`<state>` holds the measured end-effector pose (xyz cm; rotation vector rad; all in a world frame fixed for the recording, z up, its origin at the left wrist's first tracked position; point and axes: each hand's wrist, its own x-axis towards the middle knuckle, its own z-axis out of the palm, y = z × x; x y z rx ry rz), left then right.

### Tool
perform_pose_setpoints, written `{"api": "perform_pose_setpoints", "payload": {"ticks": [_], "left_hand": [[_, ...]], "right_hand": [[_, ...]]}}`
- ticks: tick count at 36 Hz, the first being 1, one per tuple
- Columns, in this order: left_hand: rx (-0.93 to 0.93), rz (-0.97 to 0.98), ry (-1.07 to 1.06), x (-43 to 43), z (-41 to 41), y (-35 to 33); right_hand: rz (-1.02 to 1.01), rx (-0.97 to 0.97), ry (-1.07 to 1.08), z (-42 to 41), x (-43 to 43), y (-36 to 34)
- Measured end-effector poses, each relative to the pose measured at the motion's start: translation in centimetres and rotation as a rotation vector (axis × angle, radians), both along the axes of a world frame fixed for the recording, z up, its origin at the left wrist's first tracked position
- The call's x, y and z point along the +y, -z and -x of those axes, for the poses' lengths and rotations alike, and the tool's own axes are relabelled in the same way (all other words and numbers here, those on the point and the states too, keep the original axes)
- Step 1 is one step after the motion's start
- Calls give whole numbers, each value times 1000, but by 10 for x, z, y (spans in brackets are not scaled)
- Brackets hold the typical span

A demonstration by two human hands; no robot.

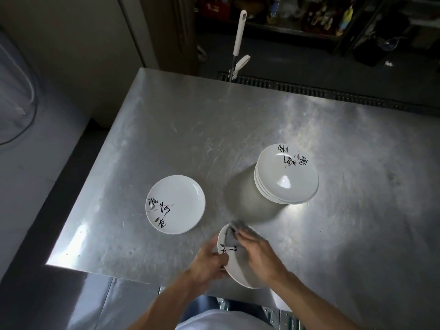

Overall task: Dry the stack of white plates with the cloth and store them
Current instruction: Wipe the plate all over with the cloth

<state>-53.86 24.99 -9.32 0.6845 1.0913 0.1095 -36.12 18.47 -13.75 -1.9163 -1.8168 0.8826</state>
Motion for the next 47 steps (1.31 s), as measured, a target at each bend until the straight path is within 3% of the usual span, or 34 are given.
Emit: {"api": "perform_pose_setpoints", "payload": {"ticks": [3, 7, 12, 18, 24, 26, 30, 33, 38, 41, 47], "left_hand": [[10, -3, 11, 0, -1, 0], [17, -19, 20, -3, -4, -2], [84, 48, -319, -6, -9, 5], [-37, 87, -408, -13, -18, -5], [-45, 62, -290, -10, -11, -4], [-52, 49, -251, -6, -5, -5], [-37, 42, -215, 5, 3, -4], [-45, 30, -216, 11, 2, -7], [-57, 11, -227, 21, -3, -17], [-50, 18, -241, 24, -5, -22], [84, -80, -172, 30, -10, -37]], "right_hand": [[-29, -35, 48, -2, -1, 0], [-57, 49, -119, 5, -2, 0], [132, -55, 124, -16, -1, -9], [162, 43, 79, 10, -5, -44], [190, 404, 176, 31, 3, -60], [209, 322, 176, 20, 12, -52], [398, -40, 150, -17, 13, -43], [461, -28, 15, -22, 3, -51], [281, 79, -73, -12, -8, -78], [210, 46, -155, -10, -5, -84], [114, 3, -46, -17, 9, -94]]}}
